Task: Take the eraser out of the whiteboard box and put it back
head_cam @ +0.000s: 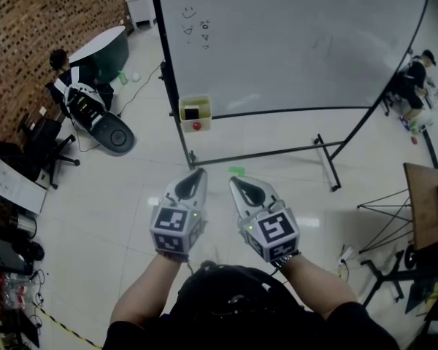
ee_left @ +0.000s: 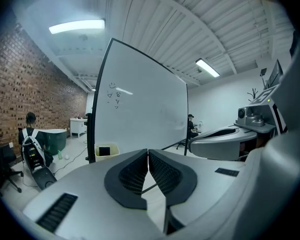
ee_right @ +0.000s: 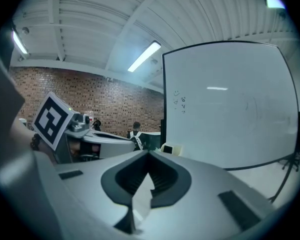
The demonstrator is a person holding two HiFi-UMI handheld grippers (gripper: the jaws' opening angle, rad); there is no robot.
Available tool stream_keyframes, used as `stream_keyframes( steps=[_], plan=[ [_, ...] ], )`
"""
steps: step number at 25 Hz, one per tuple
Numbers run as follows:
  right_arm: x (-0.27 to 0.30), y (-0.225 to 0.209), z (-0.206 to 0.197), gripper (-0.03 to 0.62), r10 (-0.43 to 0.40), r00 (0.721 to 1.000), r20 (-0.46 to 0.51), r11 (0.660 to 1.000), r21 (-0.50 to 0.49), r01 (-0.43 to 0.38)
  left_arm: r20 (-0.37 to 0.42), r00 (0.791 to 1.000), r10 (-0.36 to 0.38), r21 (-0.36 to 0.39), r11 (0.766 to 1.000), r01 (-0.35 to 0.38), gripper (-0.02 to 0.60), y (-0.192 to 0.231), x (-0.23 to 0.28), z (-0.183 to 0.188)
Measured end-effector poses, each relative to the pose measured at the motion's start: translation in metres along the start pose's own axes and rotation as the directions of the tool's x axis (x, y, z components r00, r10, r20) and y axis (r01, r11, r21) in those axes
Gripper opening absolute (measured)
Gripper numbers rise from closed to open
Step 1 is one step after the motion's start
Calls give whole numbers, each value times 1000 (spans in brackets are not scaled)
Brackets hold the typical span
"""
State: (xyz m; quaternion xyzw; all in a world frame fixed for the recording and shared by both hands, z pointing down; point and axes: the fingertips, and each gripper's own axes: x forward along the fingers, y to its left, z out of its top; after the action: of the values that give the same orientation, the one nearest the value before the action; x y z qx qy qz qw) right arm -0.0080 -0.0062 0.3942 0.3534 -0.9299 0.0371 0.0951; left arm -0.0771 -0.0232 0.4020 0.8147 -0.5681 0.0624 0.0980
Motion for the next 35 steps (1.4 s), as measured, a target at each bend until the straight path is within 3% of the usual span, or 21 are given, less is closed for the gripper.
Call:
stream_keyframes(
  steps=[18, 25, 35],
  plan=[
    [150, -38, 24, 25, -54, 998, -39, 998, 13, 54, -49, 998, -49, -27, 999, 47, 6, 123, 99, 14],
    [176, -49, 23, 25, -67, 996, -54, 997, 22, 69, -65, 996, -59, -21, 998, 58, 6, 141, 122, 14],
    [201, -67, 20, 25, -17, 998, -60, 999, 30, 19, -86, 996, 1, -18, 1000, -3, 8, 159, 150, 5]
  ],
)
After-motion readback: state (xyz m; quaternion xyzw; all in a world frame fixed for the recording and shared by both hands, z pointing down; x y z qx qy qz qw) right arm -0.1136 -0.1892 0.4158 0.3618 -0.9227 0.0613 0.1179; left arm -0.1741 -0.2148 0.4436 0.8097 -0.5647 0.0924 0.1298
